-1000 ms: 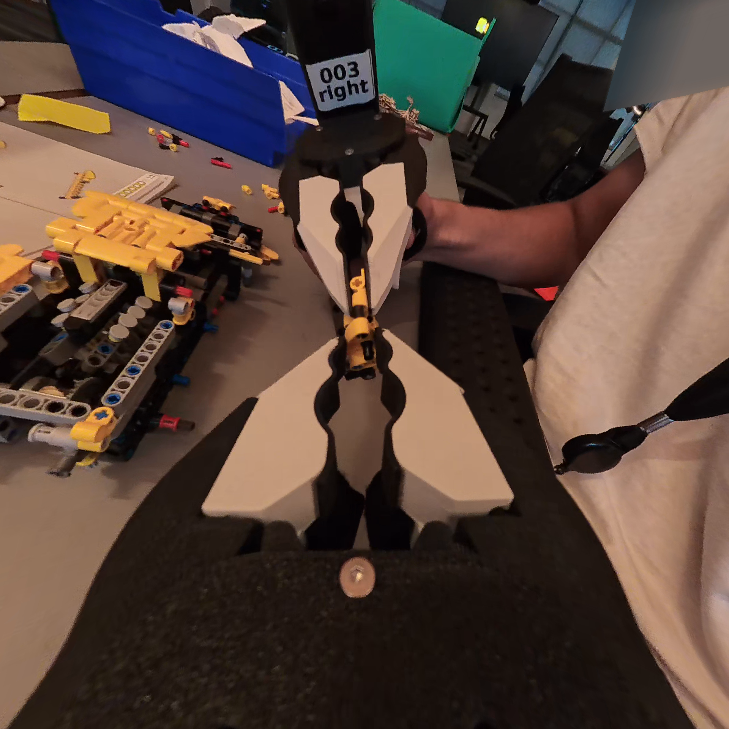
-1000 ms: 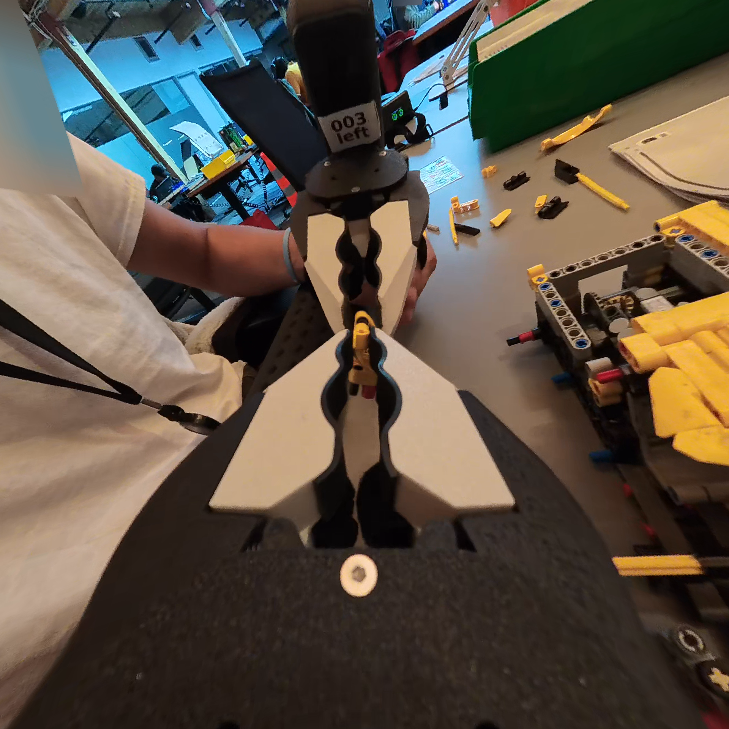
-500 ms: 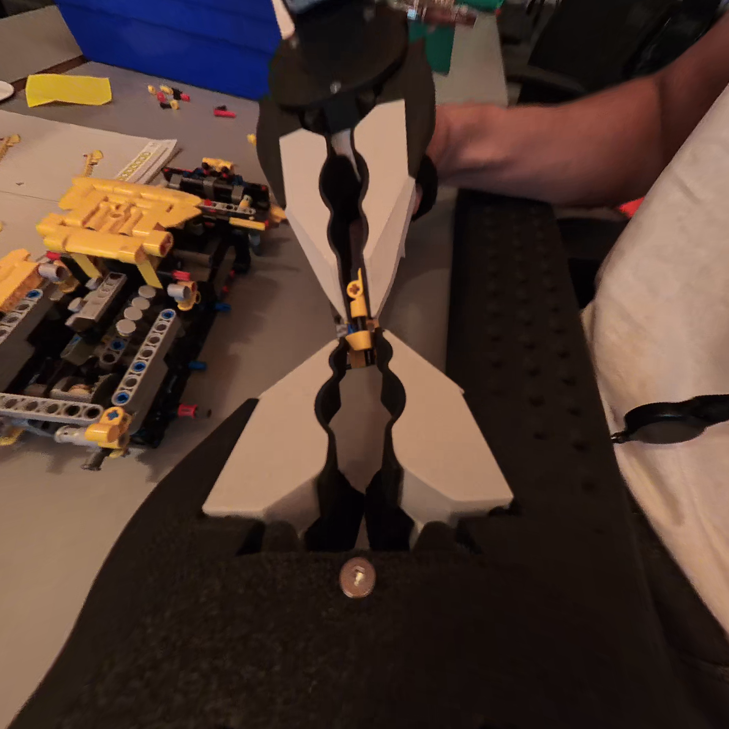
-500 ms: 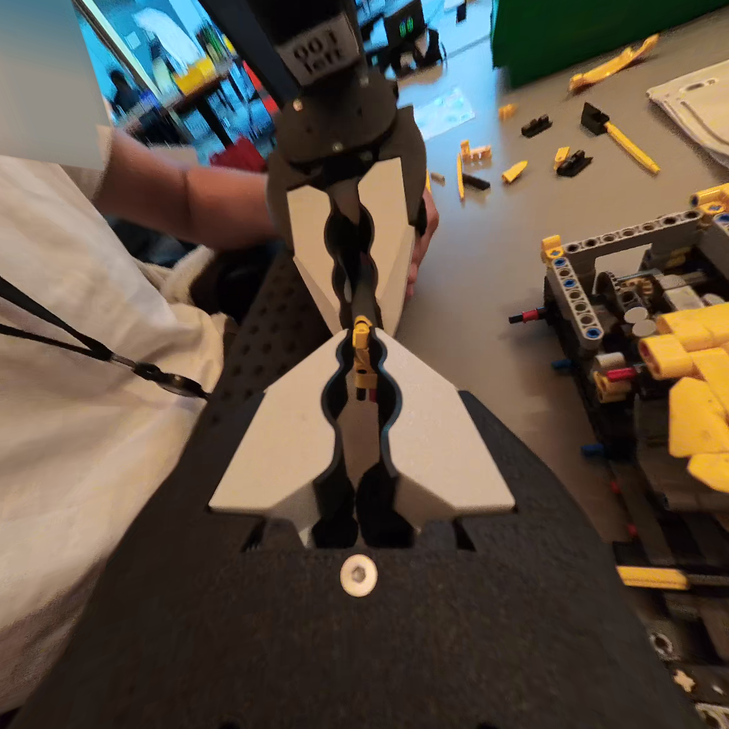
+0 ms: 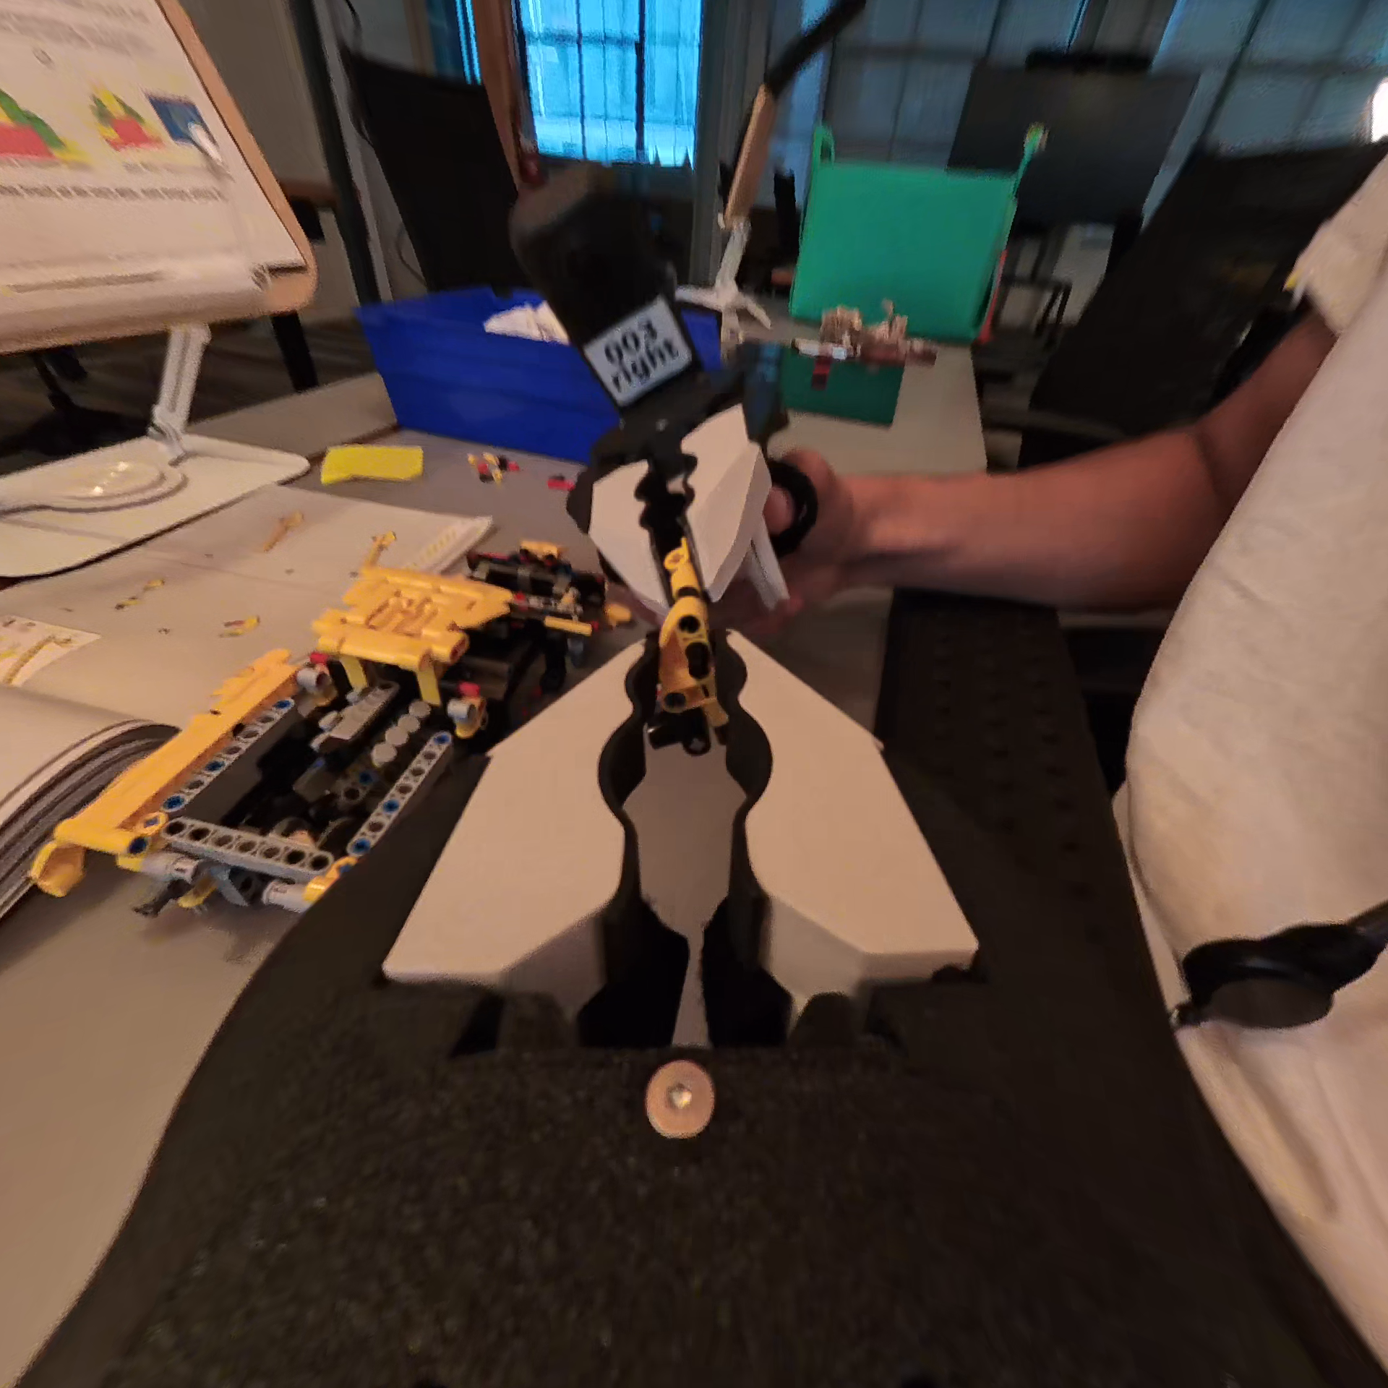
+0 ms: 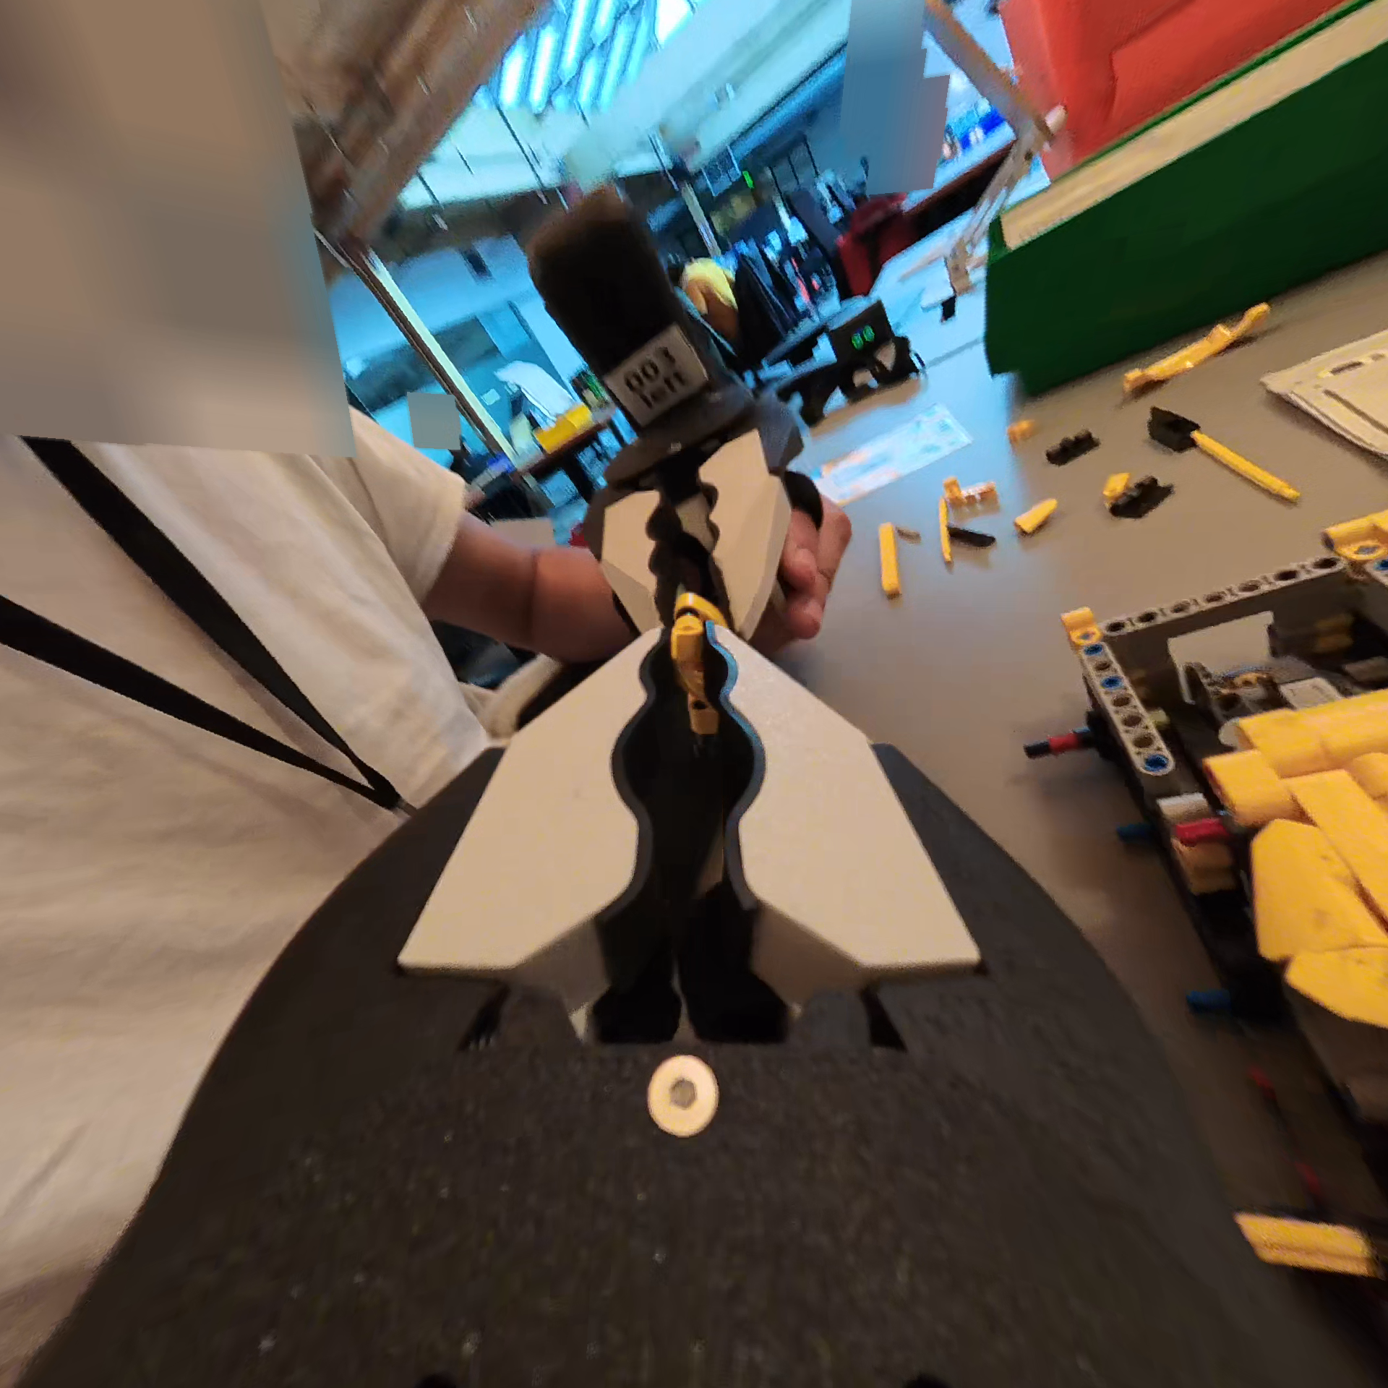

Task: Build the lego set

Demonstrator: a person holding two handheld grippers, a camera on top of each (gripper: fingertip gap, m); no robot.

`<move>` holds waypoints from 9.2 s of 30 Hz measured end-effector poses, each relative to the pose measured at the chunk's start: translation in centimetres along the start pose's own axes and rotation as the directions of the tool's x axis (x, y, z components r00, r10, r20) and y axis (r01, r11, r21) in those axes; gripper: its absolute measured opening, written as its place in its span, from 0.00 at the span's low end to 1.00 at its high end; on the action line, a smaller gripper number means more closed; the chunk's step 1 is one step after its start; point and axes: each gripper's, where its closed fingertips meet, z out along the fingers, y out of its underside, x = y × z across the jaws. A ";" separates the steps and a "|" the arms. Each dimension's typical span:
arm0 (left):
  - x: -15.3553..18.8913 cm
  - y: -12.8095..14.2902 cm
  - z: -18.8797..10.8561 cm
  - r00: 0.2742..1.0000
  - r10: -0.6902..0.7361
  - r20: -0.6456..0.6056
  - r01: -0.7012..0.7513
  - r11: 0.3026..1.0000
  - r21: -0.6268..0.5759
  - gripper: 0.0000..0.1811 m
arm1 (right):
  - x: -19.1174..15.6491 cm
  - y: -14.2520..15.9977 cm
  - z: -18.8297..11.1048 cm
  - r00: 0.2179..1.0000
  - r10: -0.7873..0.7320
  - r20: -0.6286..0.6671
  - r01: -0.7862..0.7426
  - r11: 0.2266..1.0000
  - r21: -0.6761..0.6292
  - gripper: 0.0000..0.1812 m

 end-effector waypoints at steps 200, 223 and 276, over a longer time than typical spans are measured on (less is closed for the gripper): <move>-5.5 -1.2 -3.7 0.889 -0.458 0.006 0.446 0.868 0.220 0.09 | 4.9 -5.0 -3.4 0.857 0.063 -0.511 0.137 0.929 0.344 0.23; -2.9 7.4 0.8 0.983 -0.131 0.131 0.169 0.926 -0.339 0.09 | 6.5 -4.8 -5.1 0.803 0.125 -0.582 0.112 0.928 0.355 0.21; -24.9 -1.1 8.1 0.933 -0.095 0.346 0.239 0.885 -0.400 0.00 | 22.1 -4.4 -23.0 0.249 -0.127 -0.960 -0.231 0.955 -0.186 0.00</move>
